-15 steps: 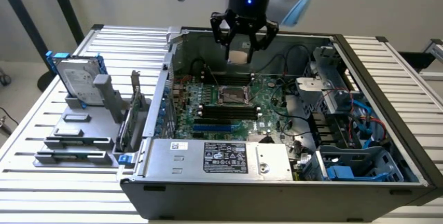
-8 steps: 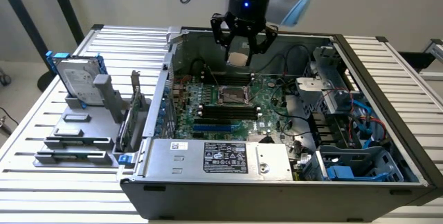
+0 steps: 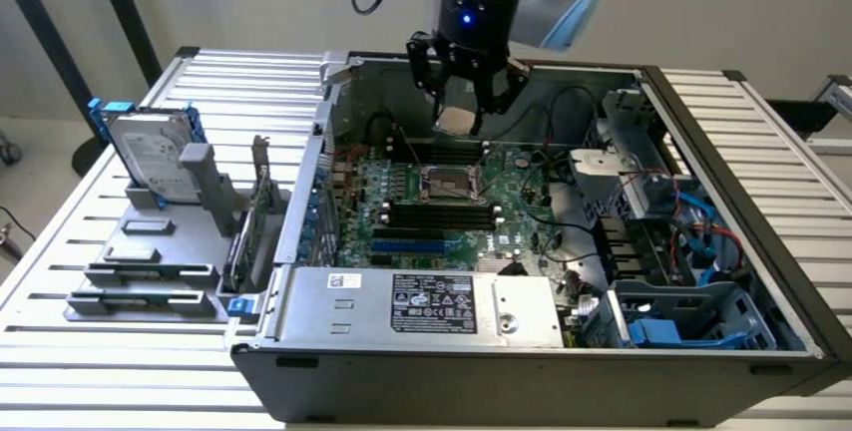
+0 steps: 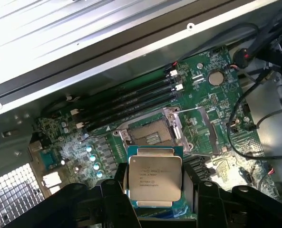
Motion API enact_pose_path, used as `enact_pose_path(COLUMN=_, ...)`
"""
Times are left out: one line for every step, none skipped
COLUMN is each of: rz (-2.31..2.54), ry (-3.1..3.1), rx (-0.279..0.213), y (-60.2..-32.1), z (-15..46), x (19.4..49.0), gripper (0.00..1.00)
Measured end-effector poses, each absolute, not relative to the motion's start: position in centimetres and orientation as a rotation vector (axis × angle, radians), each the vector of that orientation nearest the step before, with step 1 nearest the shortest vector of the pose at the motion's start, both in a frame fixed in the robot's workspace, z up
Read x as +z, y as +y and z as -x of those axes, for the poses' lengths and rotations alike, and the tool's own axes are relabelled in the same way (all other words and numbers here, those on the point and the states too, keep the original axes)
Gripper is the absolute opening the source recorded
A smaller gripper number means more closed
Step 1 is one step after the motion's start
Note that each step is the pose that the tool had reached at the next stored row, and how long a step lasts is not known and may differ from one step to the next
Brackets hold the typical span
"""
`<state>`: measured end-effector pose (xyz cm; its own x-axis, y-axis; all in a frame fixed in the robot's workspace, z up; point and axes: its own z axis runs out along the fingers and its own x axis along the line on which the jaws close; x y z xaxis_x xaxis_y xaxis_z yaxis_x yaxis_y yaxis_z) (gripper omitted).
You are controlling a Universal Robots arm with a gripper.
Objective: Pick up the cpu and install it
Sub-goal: 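Place the cpu into insertion slot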
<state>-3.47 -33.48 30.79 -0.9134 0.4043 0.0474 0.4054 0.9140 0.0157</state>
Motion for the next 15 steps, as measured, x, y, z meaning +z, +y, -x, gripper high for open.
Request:
enact_pose_path(rz=0.668, ry=-3.025, rx=-0.040, y=-33.5, z=3.5, x=30.6, gripper=0.55)
enact_pose_path(rz=0.696, ry=-3.020, rx=-0.040, y=-33.5, z=3.5, x=30.5, gripper=0.55)
enact_pose_path(rz=0.723, ry=-3.013, rx=-0.041, y=-33.5, z=3.5, x=30.4, gripper=0.55)
enact_pose_path(rz=0.750, ry=-3.007, rx=-0.042, y=-33.5, z=3.5, x=30.2, gripper=0.55)
enact_pose_path(rz=0.777, ry=-3.000, rx=-0.042, y=-33.5, z=3.5, x=30.1, gripper=0.55)
enact_pose_path(rz=0.804, ry=-2.993, rx=-0.043, y=-33.5, z=3.5, x=30.0, gripper=0.55)
enact_pose_path(rz=0.832, ry=-2.986, rx=-0.043, y=-33.5, z=3.5, x=29.8, gripper=0.55)
enact_pose_path(rz=0.859, ry=-2.979, rx=-0.044, y=-33.5, z=3.5, x=29.7, gripper=0.55)
enact_pose_path(rz=0.886, ry=-2.971, rx=-0.044, y=-33.5, z=3.5, x=29.5, gripper=0.55)
enact_pose_path(rz=0.913, ry=-2.963, rx=-0.045, y=-33.5, z=3.5, x=29.4, gripper=0.55)
enact_pose_path(rz=0.940, ry=-2.955, rx=-0.046, y=-33.5, z=3.5, x=29.2, gripper=0.55)
enact_pose_path(rz=0.968, ry=-2.946, rx=-0.046, y=-33.5, z=3.5, x=29.1, gripper=0.55)
enact_pose_path(rz=0.995, ry=-2.938, rx=-0.047, y=-33.5, z=3.5, x=28.9, gripper=0.55)
enact_pose_path(rz=1.021, ry=-2.929, rx=-0.047, y=-33.5, z=3.5, x=28.8, gripper=0.55)
enact_pose_path(rz=1.048, ry=-2.920, rx=-0.048, y=-33.5, z=3.5, x=28.6, gripper=0.55)
